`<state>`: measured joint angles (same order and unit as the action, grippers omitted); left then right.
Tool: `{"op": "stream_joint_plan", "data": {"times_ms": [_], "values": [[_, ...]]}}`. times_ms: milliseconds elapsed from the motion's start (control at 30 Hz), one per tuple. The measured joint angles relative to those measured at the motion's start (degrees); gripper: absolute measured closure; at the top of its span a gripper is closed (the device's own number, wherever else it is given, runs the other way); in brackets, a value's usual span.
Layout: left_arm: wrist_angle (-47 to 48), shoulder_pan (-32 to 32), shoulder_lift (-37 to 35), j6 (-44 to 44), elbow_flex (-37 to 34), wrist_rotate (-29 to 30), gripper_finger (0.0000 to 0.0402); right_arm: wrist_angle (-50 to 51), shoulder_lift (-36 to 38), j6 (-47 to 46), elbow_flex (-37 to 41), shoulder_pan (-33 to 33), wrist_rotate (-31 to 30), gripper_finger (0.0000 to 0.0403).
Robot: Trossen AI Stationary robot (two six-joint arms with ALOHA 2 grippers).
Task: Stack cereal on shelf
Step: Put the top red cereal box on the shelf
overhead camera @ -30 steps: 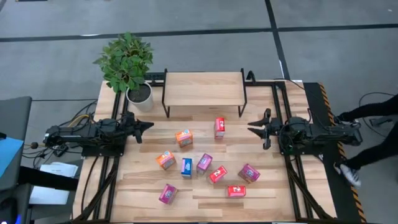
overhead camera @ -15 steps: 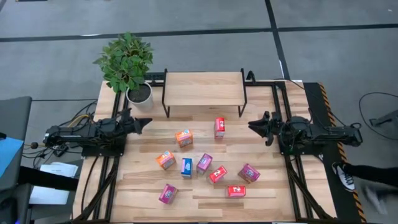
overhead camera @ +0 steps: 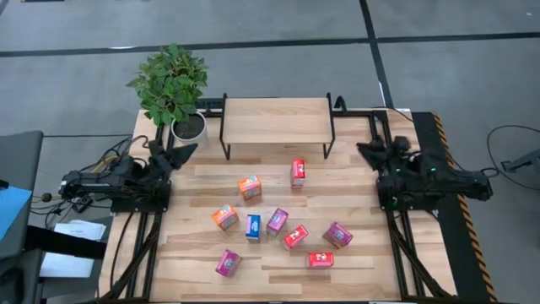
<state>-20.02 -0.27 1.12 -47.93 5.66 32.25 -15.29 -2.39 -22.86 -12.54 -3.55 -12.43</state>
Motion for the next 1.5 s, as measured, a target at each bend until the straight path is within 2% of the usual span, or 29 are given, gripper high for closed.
{"op": "stream_joint_plan", "data": {"times_ms": [67, 167, 367, 467, 600, 733, 900, 1100, 1200, 1333, 1500], "values": [[-1.3, 0.0, 0.0, 1.5, 0.9, -1.1, 0.0228, 0.4, -1.2, 4.4, -3.6, 0.0, -1.6, 0.0268], [-1.3, 0.0, 0.0, 2.8, 2.9, -4.2, 0.0181, 7.0, -3.8, 10.4, -9.7, 0.0, -3.2, 0.0244], [-1.3, 0.0, 0.0, 4.1, 7.5, -8.5, 0.0121, 16.7, -13.8, 13.6, -21.5, 0.0, -5.7, 0.0160], [0.1, 0.0, 0.0, 5.7, 9.8, -9.2, 0.0112, 21.3, -19.4, 14.3, -26.4, 0.1, -5.6, 0.0125], [4.0, 0.0, 0.0, 6.9, 12.4, -9.2, 0.0111, 27.2, -27.8, 16.8, -31.4, 0.2, -3.4, 0.0103], [8.7, 0.0, 0.0, 6.3, 14.1, -8.9, 0.0111, 31.9, -36.4, 16.4, -36.5, 0.1, -2.3, 0.0100], [9.1, 0.0, 0.0, 5.4, 14.2, -9.0, 0.0111, 39.4, -47.2, 15.9, -44.3, -0.4, -2.9, 0.0100], [9.2, 0.0, 0.0, 5.3, 14.2, -9.4, 0.0111, 56.9, -58.7, 23.0, -54.7, -0.4, -2.3, 0.0101], [9.2, 0.0, 0.0, 6.2, 14.2, -8.1, 0.0111, 63.0, -63.8, 19.6, -60.0, -1.7, -0.6, 0.0101], [9.2, 0.0, 2.0, 5.3, 14.3, -4.0, 0.0111, 68.8, -70.3, 8.0, -66.5, -3.9, -0.1, 0.0101], [10.0, 0.0, 6.7, 5.5, 14.7, -8.4, 0.0111, 73.4, -78.0, -3.2, -72.2, -5.3, 0.5, 0.0101]]}}
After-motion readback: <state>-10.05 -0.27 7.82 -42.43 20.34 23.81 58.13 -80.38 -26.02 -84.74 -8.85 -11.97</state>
